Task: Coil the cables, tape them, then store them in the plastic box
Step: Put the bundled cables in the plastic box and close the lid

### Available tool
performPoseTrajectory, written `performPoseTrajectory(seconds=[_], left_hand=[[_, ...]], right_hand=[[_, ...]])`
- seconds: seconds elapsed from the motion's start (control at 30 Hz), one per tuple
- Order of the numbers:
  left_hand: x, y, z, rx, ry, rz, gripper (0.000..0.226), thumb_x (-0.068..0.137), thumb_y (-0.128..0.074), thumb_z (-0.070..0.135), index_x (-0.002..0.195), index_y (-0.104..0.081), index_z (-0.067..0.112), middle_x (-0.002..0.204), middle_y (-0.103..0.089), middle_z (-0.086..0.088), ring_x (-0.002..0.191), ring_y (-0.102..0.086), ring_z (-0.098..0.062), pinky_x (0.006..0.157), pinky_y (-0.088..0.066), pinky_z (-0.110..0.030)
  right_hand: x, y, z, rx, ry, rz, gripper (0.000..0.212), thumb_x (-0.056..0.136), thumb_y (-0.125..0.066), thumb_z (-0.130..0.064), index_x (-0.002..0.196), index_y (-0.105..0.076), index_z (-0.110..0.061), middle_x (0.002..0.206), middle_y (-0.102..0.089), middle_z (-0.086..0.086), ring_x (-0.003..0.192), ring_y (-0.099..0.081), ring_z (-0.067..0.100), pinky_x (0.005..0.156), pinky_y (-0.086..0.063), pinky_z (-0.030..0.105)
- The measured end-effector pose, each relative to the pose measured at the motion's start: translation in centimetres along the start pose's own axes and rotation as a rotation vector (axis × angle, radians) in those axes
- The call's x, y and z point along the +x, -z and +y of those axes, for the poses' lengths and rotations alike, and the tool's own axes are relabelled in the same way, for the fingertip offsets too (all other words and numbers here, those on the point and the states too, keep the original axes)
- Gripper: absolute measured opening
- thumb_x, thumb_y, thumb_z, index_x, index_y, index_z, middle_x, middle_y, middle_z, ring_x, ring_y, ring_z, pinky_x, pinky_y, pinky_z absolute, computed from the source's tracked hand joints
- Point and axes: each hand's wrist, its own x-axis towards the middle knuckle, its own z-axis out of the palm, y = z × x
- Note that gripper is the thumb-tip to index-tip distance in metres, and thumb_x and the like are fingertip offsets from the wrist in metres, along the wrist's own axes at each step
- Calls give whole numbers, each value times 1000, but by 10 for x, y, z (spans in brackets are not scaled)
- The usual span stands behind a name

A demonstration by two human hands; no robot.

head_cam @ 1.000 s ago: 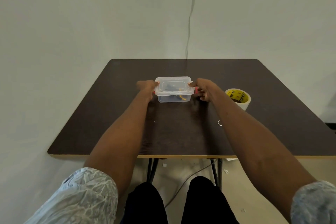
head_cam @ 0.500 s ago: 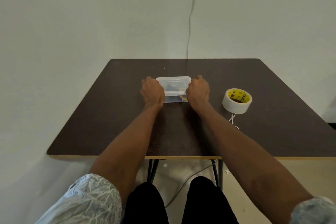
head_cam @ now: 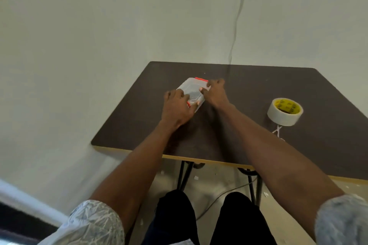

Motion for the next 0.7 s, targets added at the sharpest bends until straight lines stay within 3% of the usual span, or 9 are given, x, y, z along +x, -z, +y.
performPoseTrajectory(seconds=[0.07,0.17,0.27,0.4,0.47,0.57,0.63,0.7], left_hand=[[-10,11,-15,96,66,41,56,92,-38,54,103,-72,11,104,-63,-12,101,-55,-27,92,-37,-45],[-22,22,-33,177,224,38,56,95,-35,53,105,-70,10,109,-61,-13,104,-53,-28,92,-37,-47],[-30,25,-51,197,286,32,57,97,-34,53,111,-67,10,115,-59,-13,110,-52,-28,97,-35,-47],[-30,20,-59,200,307,52,57,95,-33,54,112,-66,10,116,-57,-13,111,-51,-28,100,-35,-46],[-29,20,-55,169,343,74,58,94,-34,54,112,-66,8,116,-55,-14,112,-48,-29,103,-32,-47],[-20,18,-31,87,367,192,53,96,-40,50,119,-61,7,121,-53,-17,117,-46,-33,106,-27,-51],[-8,11,4,-58,303,230,42,97,-45,41,118,-60,9,120,-54,-16,115,-48,-33,103,-33,-49],[5,4,54,-240,174,191,32,95,-51,31,114,-61,8,114,-58,-16,108,-53,-32,95,-40,-44]], right_hand=[[-2,-28,-23,26,93,-122,38,99,-56,-24,127,-57,2,139,-40,22,123,-49,34,105,-36,31],[-9,-56,-56,72,136,-285,43,101,-49,-26,139,-49,-4,146,-46,17,132,-45,31,109,-31,33],[-9,-66,-72,121,144,-342,33,102,-46,-21,130,-58,-8,135,-57,16,121,-54,30,107,-40,38],[-10,-62,-72,82,121,-427,42,103,-41,-19,144,-46,-11,146,-48,13,131,-48,29,113,-33,36],[-14,-55,-64,125,141,-340,44,101,-46,-16,145,-45,-10,142,-52,13,130,-49,26,111,-33,32],[-26,-31,-43,185,70,-74,38,96,-55,-10,133,-57,-6,131,-61,12,123,-55,24,99,-37,24],[-35,-9,-21,192,28,85,26,92,-57,-5,115,-69,-4,117,-69,12,111,-62,24,84,-39,15],[-47,21,4,171,6,234,21,90,-58,-2,103,-73,-3,107,-72,12,103,-64,24,78,-38,16]])
